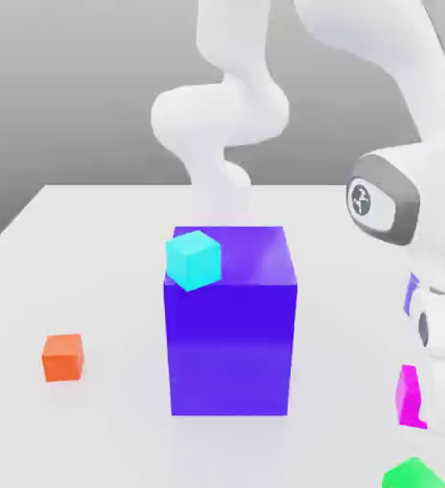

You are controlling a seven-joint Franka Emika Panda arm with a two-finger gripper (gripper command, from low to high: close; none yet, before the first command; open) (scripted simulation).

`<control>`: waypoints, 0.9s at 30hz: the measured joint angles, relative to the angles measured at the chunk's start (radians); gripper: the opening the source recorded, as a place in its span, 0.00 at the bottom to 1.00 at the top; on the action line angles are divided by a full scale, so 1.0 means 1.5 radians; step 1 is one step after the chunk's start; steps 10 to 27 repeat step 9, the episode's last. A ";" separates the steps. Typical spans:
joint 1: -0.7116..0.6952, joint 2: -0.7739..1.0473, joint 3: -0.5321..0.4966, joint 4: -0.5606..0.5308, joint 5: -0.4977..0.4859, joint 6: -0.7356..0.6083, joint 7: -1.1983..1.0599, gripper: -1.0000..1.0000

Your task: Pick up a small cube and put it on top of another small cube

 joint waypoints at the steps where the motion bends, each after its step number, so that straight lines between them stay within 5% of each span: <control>1: -0.003 0.019 0.000 0.011 0.000 0.008 -0.009 0.00; 3: -0.005 0.063 -0.002 0.021 -0.001 0.042 -0.014 0.00; 4: -0.004 0.085 -0.003 0.023 -0.002 0.061 -0.015 1.00; 27: -0.004 0.085 -0.003 0.023 -0.002 0.061 -0.015 1.00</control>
